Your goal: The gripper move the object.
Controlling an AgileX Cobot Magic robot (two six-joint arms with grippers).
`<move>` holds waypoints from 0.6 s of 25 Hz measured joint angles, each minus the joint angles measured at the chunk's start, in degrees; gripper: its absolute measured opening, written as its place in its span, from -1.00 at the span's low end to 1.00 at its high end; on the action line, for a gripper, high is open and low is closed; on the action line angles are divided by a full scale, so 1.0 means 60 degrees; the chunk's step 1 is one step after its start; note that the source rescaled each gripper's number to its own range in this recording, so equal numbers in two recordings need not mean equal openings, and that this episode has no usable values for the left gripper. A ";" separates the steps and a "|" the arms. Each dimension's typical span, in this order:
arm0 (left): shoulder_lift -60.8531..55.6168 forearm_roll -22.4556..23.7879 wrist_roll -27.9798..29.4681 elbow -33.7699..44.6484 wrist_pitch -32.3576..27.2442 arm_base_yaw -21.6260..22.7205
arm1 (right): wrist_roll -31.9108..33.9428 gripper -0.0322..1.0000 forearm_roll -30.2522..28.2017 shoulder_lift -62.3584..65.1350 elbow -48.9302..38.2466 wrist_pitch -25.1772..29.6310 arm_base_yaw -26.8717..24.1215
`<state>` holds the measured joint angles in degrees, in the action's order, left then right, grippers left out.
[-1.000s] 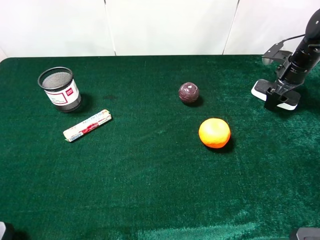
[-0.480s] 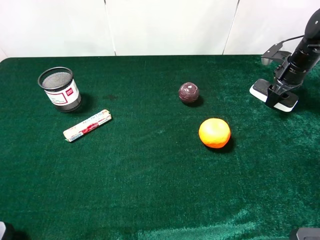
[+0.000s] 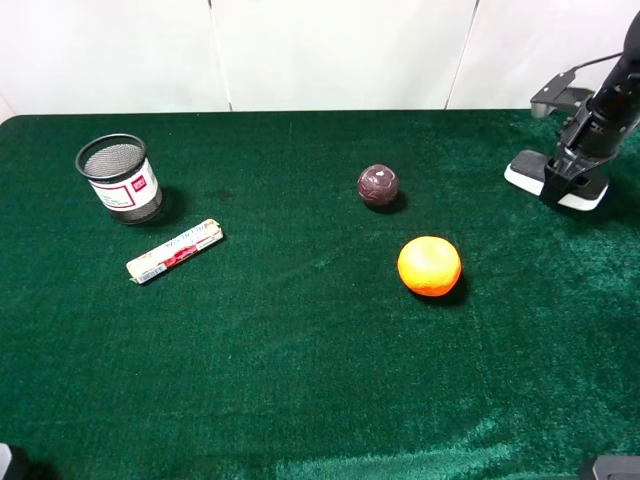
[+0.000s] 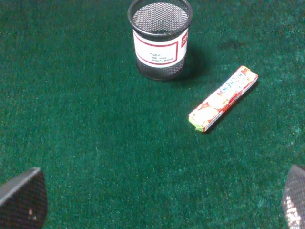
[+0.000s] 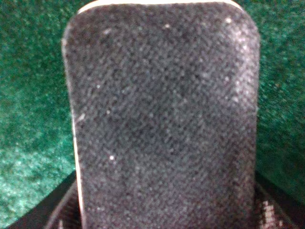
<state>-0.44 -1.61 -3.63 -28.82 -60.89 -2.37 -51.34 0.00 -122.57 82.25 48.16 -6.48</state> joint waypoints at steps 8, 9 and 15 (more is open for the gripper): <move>0.0000 0.0000 0.0000 0.0000 0.0000 0.0000 | 0.0000 -0.94 -0.0131 0.0849 0.0000 0.0473 0.0000; 0.0000 0.0000 0.0000 0.0000 0.0000 0.0000 | 0.0000 -0.94 -0.0149 0.0897 0.0000 0.0484 0.0000; 0.0000 0.0000 0.0000 0.0000 0.0000 0.0000 | 0.0000 -0.94 -0.0152 0.1150 0.0000 0.0723 0.0027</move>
<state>-0.44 -1.61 -3.63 -28.82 -60.89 -2.37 -51.34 -0.91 -115.68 82.25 52.50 -6.32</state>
